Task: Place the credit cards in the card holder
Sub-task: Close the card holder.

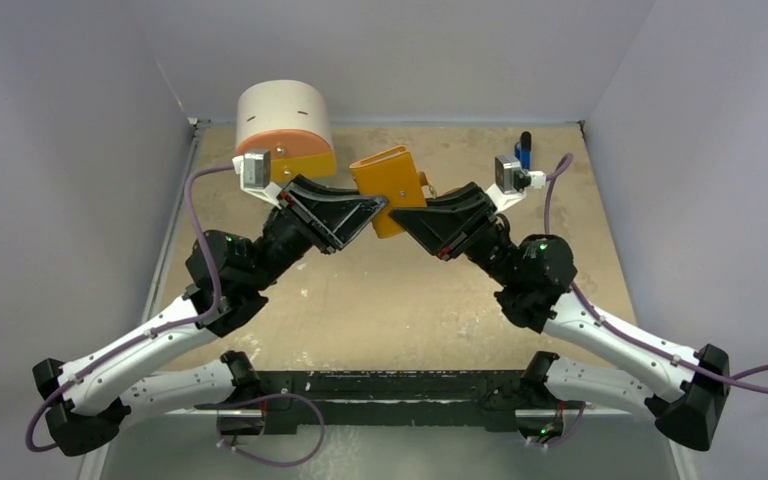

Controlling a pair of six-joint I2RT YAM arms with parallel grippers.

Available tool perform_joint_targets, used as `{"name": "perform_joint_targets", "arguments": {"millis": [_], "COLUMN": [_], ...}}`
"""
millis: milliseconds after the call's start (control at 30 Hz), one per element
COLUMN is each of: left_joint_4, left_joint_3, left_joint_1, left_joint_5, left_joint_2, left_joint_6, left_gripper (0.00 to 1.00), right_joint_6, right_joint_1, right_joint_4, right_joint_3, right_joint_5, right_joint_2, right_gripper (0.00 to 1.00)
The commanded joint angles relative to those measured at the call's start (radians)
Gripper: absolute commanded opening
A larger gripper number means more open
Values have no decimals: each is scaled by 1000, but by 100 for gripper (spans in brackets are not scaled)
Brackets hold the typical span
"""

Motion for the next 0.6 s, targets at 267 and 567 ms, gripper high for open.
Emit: {"name": "perform_joint_targets", "arguments": {"millis": [267,567], "left_joint_4": [43,41], "left_joint_3": [30,34], "left_joint_1": [-1,-2], "left_joint_5": [65,70], "left_joint_2": [0,1], "left_joint_6": [-5,12], "left_gripper": [38,12], "right_joint_6": [30,41], "right_joint_1": [1,2], "right_joint_4": [108,109], "right_joint_3": [7,8], "right_joint_5": [23,13], "right_joint_2": [16,23], "right_gripper": [0,0]}}
